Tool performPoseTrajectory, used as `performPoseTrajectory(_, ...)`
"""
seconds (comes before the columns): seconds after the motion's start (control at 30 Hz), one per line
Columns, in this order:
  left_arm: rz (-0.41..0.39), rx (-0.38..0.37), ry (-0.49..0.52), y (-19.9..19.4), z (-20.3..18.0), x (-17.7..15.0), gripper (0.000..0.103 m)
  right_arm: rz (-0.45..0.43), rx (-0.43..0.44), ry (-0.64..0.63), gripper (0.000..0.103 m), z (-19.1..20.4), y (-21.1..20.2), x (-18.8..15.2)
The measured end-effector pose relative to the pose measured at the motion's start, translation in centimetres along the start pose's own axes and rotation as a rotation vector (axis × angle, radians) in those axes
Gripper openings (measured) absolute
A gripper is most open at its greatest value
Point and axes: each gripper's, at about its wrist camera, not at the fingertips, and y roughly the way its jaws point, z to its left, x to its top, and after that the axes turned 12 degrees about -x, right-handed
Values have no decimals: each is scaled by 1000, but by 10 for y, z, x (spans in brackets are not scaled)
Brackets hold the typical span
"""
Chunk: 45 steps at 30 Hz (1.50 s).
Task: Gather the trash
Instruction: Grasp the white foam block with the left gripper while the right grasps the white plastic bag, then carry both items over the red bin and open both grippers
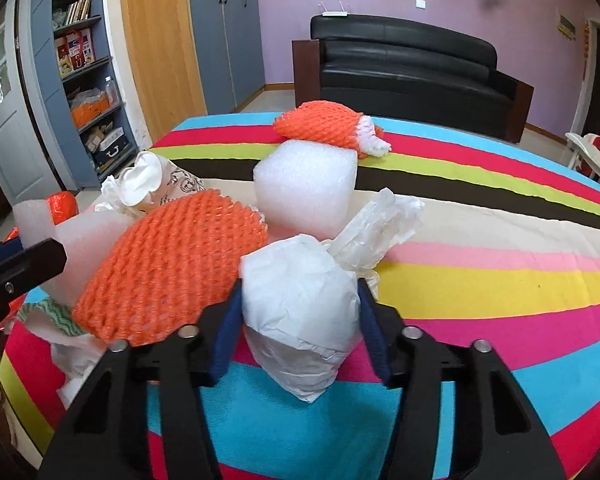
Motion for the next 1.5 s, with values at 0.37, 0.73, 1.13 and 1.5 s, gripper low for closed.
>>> performPoseTrajectory(0.37, -76, 13, -8, -26, 9, 10, 53, -85, -30, 55, 41, -12, -26, 10)
performPoseTrajectory(0.73, -123, 49, -41, -51, 32, 18, 53, -219, -51, 64, 41, -6, -60, 34)
performPoseTrajectory(1.13, -184, 107, -83, -98, 66, 22, 53, -264, -13, 30, 41, 31, -78, 52)
performPoseTrajectory(1.5, -251, 168, -143, -152, 106, 21, 53, -293, 58, -26, 41, 85, -98, 65)
